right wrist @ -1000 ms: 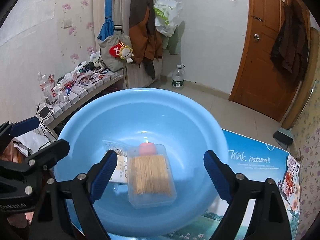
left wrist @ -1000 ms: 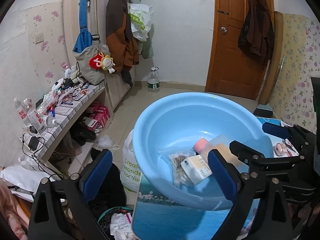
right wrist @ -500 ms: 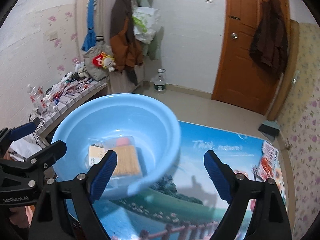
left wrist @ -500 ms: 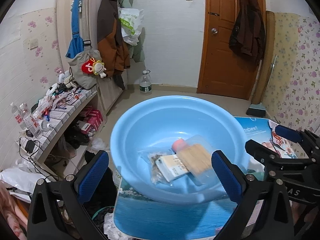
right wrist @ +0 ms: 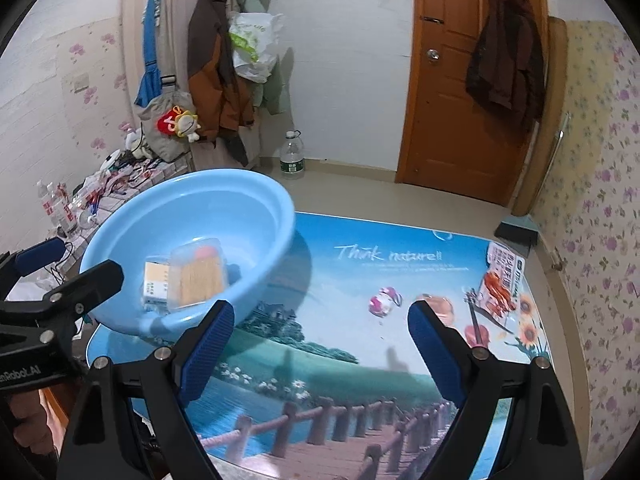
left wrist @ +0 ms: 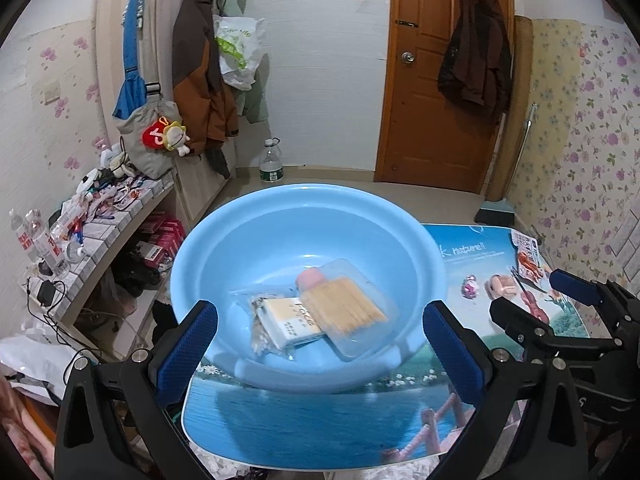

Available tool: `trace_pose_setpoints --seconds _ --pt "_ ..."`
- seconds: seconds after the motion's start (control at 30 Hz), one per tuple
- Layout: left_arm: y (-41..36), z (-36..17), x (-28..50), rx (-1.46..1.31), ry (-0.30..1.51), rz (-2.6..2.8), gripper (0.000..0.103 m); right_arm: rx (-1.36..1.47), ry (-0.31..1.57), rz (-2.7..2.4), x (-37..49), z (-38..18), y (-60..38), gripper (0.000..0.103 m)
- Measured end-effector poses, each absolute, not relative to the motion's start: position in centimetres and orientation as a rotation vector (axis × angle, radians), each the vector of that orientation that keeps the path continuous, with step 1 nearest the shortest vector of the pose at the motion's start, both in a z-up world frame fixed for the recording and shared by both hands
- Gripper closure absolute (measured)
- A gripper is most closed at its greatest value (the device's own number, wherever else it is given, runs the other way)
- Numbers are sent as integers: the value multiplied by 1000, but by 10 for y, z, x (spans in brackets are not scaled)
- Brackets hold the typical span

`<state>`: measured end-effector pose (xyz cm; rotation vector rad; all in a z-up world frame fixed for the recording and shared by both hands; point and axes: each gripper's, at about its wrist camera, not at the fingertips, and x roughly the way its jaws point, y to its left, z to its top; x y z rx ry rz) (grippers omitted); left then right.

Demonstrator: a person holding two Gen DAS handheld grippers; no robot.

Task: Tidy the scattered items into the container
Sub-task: 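Move both grippers back over the table toward the pink case and figurine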

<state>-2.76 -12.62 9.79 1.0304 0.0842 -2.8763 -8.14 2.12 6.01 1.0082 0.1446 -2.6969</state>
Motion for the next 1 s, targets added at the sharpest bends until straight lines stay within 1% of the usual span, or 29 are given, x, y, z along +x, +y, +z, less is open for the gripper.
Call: trace_pose_setpoints --seconds 0.1,0.5,0.67,1.0 --pt "-117 99 -26 1033 53 -2885 0 1003 127 -2711 -76 58 37 13" --pt "-84 102 -24 1035 34 -2946 0 1062 26 -2817 -74 53 102 13" --pt "-68 99 -24 1054 17 -2970 0 1066 24 -2860 -66 51 128 13" --pt "-37 94 -24 1075 -26 -3002 0 1073 15 -2879 -58 43 149 13"
